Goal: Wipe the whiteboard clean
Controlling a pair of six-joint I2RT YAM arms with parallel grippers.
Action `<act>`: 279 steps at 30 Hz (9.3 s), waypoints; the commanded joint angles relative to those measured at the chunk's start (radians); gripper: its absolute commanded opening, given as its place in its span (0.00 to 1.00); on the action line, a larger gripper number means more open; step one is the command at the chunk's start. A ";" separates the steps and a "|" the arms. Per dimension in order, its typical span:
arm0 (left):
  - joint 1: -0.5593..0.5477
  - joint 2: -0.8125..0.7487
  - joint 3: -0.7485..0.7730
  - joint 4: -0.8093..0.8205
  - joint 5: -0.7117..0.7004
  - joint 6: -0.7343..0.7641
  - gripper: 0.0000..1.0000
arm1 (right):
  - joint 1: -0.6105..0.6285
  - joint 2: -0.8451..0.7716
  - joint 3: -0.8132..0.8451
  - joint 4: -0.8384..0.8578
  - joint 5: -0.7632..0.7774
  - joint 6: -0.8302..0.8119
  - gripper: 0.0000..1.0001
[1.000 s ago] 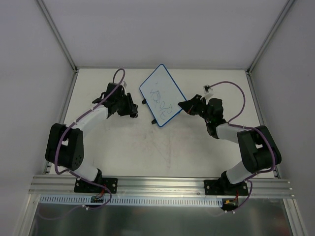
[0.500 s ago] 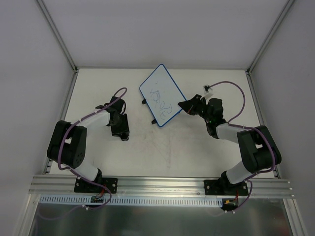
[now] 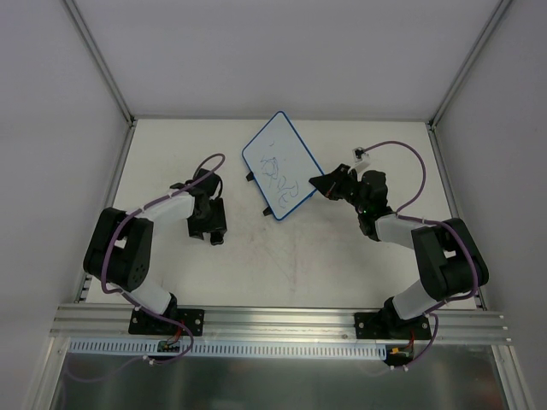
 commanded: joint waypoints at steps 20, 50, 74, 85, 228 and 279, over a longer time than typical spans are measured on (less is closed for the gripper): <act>-0.098 0.003 0.082 -0.026 -0.124 -0.047 0.52 | 0.024 -0.002 0.029 0.055 -0.059 -0.039 0.00; -0.112 0.004 0.092 -0.023 -0.143 -0.039 0.33 | 0.023 0.001 0.030 0.055 -0.058 -0.038 0.00; -0.121 0.171 0.713 0.192 0.278 0.019 0.08 | 0.026 0.000 0.030 0.054 -0.062 -0.045 0.00; -0.118 0.510 1.057 0.219 0.342 0.081 0.08 | 0.026 0.003 0.039 0.047 -0.064 -0.053 0.00; -0.147 0.601 0.922 0.346 0.471 0.286 0.10 | 0.024 0.041 0.052 0.064 -0.093 -0.036 0.00; -0.265 0.350 0.395 0.620 0.403 0.148 0.08 | 0.023 0.036 0.050 0.066 -0.093 -0.038 0.00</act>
